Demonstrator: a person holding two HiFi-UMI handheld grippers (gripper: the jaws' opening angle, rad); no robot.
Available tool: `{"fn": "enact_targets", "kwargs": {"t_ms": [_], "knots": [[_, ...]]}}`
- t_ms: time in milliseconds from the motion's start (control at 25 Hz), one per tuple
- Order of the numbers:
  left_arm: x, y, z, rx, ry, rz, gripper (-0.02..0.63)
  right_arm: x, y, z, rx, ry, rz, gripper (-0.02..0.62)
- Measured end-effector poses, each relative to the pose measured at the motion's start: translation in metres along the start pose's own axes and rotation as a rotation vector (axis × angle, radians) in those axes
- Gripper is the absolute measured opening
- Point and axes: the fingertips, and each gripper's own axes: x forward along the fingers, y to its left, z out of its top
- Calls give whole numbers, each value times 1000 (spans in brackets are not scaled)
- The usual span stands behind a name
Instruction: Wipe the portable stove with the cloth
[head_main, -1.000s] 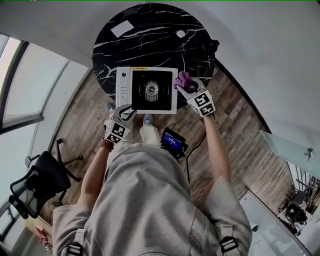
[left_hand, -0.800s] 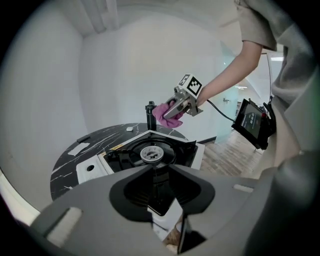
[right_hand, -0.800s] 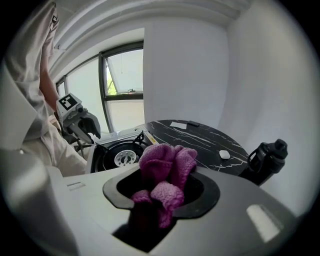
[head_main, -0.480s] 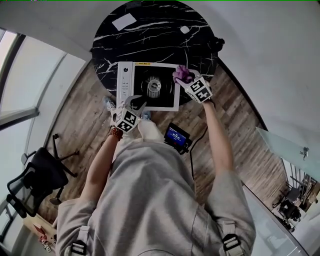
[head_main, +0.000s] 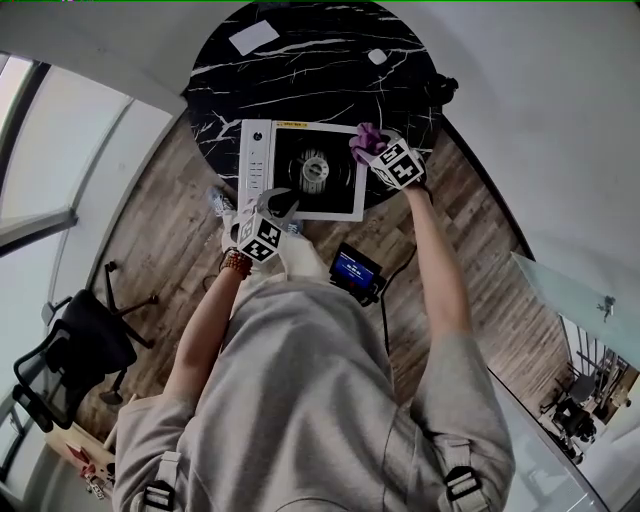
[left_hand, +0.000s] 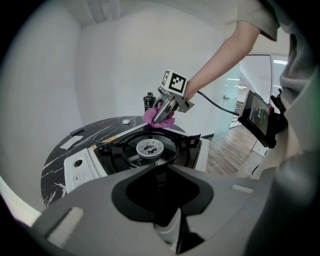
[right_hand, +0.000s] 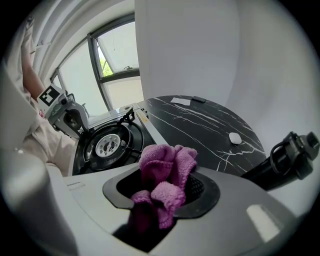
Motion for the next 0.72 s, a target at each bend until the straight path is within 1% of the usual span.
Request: {"fn": "enact_targets", "kwargs": {"t_ms": [160, 400, 560, 720], "knots": [[1, 1, -1, -1, 22, 2, 67, 3, -1, -2, 41, -2, 23, 193], [6, 2, -6, -5, 72, -2, 67, 10, 1, -7, 145, 8, 108, 184], [7, 2, -6, -1, 85, 9, 58, 10, 4, -7, 142, 33, 132, 181], [7, 2, -5, 0, 85, 11, 58, 9, 12, -7, 104, 59, 168, 181]]}}
